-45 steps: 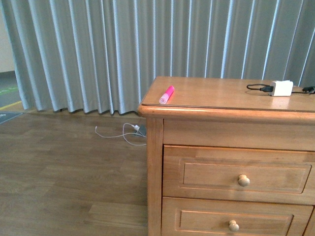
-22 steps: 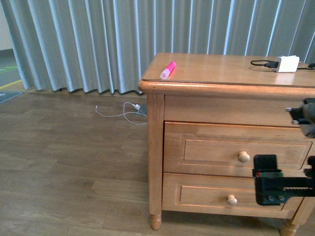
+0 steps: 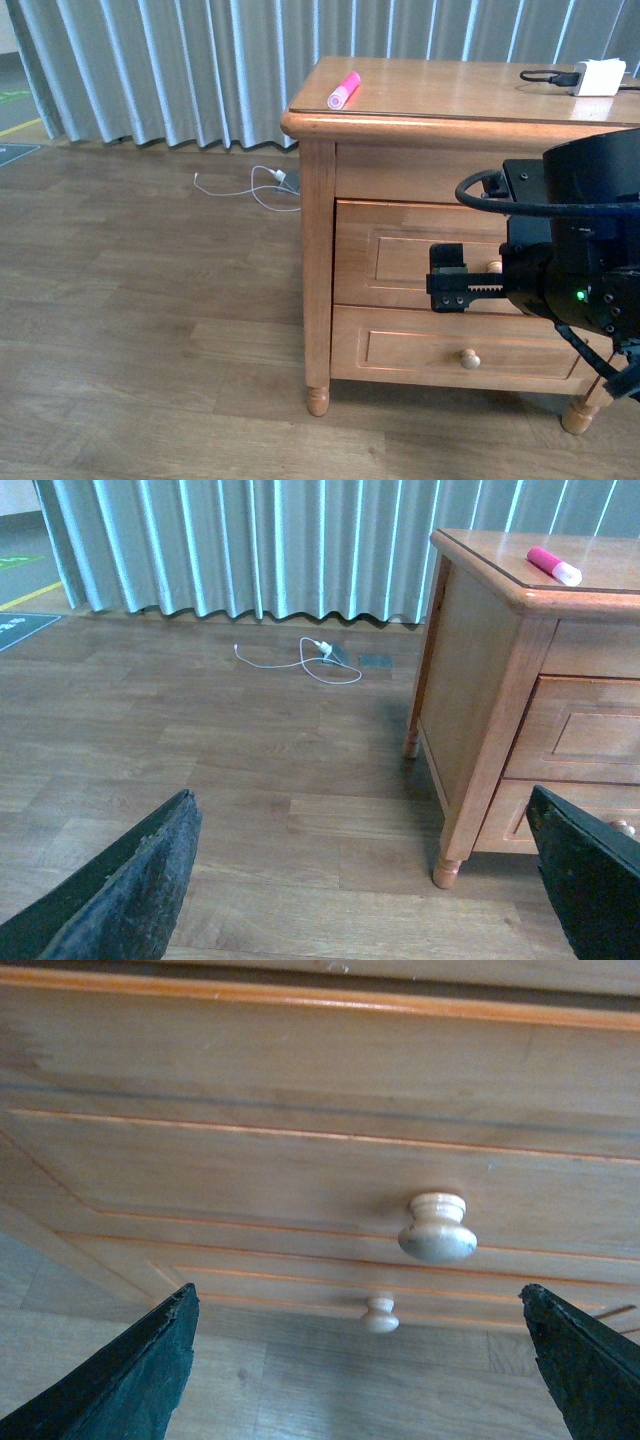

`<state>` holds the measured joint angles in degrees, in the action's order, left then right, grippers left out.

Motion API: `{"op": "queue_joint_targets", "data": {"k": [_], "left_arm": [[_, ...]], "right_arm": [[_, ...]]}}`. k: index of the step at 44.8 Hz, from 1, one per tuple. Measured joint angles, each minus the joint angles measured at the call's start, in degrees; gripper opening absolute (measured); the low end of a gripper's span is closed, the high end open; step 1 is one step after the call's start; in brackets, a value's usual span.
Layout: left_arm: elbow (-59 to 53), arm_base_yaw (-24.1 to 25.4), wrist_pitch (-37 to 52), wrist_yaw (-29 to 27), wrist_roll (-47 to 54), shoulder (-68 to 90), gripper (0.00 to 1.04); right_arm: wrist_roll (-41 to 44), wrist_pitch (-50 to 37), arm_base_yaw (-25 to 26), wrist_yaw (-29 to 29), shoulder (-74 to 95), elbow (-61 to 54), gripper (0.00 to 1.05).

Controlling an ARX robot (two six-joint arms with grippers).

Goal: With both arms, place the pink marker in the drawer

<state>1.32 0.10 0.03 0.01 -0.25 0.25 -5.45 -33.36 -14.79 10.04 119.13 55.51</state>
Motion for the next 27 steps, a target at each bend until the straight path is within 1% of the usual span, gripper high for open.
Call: {"op": "queue_joint_targets", "data": {"k": [10, 27], "left_arm": [[0.0, 0.0, 0.0, 0.0, 0.0, 0.0, 0.99], [0.0, 0.0, 0.0, 0.0, 0.0, 0.0, 0.99]], "right_arm": [[-0.5, -0.6, 1.1, 1.0, 3.9, 4.7, 0.96], [-1.4, -2.8, 2.4, 1.4, 8.1, 7.4, 0.96]]}}
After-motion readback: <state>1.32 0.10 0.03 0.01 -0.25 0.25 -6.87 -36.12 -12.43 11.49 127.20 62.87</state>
